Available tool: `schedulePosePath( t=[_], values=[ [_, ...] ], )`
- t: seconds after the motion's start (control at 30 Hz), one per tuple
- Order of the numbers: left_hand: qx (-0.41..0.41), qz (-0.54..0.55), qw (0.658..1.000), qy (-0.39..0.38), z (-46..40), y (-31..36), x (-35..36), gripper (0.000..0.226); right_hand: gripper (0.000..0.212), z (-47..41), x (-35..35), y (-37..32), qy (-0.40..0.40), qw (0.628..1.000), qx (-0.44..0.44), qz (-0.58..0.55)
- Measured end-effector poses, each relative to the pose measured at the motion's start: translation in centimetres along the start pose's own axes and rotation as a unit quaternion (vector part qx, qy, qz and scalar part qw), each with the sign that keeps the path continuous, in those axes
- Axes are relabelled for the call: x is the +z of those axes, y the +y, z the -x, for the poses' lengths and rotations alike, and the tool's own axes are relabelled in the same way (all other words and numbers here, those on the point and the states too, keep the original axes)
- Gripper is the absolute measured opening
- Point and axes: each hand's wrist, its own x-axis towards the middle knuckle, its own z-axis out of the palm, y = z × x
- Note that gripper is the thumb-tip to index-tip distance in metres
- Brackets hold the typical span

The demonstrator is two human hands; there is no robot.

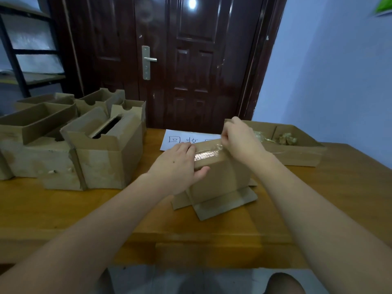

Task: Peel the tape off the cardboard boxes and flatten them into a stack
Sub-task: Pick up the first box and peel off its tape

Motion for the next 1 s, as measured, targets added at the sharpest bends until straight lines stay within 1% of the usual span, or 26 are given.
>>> schedulePosePath(
  t=[0.07,0.13,0.23,0.27,0.3,0.33,0.4,0.53,0.63,0.7,0.73,0.8,0.83,0.87,0.9,0.93,1.0],
  values=[
    [0.001,-0.003,1.000,-0.009,-0.2,0.7,-0.3,0.088,0.016,0.9,0.1,-0.9,-0.033,0.995,-0.023,-0.087],
    [-0.007,0.003,1.000,-0.013,-0.5,1.4,-0.6,0.087,0.025,1.7,0.5,-1.6,-0.071,0.986,-0.008,-0.153],
    [-0.014,0.012,1.000,-0.008,-0.5,2.4,-0.7,0.082,0.016,1.9,0.8,-1.1,-0.041,0.967,0.073,-0.241],
    [-0.015,0.016,1.000,-0.010,-0.6,2.7,-0.6,0.078,0.021,1.9,0.9,-0.9,-0.040,0.967,0.100,-0.232],
    [-0.017,0.020,1.000,-0.013,-0.8,3.0,-0.5,0.075,0.026,1.9,1.0,-0.8,-0.051,0.972,0.121,-0.195],
    [-0.019,0.021,0.999,-0.016,-1.0,3.2,-0.5,0.074,0.026,1.9,1.2,-0.9,-0.063,0.976,0.136,-0.155],
    [-0.017,0.002,1.000,-0.019,-1.4,3.8,-0.4,0.076,0.021,2.1,1.5,-1.4,-0.061,0.980,0.141,-0.127],
    [-0.003,-0.045,0.998,-0.032,-1.5,3.5,-0.8,0.071,0.018,1.7,1.1,-0.5,-0.027,0.986,0.141,-0.083],
    [-0.013,-0.063,0.996,-0.066,-1.3,2.6,-1.7,0.070,0.019,1.1,-0.1,1.8,0.015,0.988,0.147,-0.046],
    [-0.019,-0.067,0.994,-0.086,-1.4,2.6,-2.4,0.065,0.015,1.2,-0.2,2.0,0.036,0.989,0.128,-0.069],
    [-0.021,-0.062,0.994,-0.089,-1.7,2.8,-2.7,0.061,0.013,1.3,-0.1,1.5,0.032,0.988,0.112,-0.101],
    [-0.018,-0.053,0.995,-0.087,-2.2,3.5,-3.0,0.058,0.019,1.6,0.5,0.6,-0.018,0.982,0.089,-0.165],
    [-0.014,-0.054,0.995,-0.088,-2.5,3.8,-3.0,0.062,0.024,1.7,0.7,0.3,-0.045,0.978,0.081,-0.189],
    [-0.014,-0.052,0.995,-0.088,-2.8,4.2,-2.8,0.068,0.025,1.6,0.8,0.4,-0.058,0.972,0.081,-0.214],
    [-0.018,-0.045,0.995,-0.088,-3.0,4.4,-2.5,0.073,0.020,1.4,0.9,0.5,-0.058,0.966,0.089,-0.235],
    [-0.023,-0.034,0.995,-0.087,-3.1,4.7,-2.2,0.077,0.017,1.3,0.9,0.8,-0.052,0.963,0.104,-0.242],
    [-0.021,-0.023,0.997,-0.073,-3.0,5.0,-1.2,0.079,0.028,1.0,1.3,1.4,-0.042,0.971,0.147,-0.185]
  ],
)
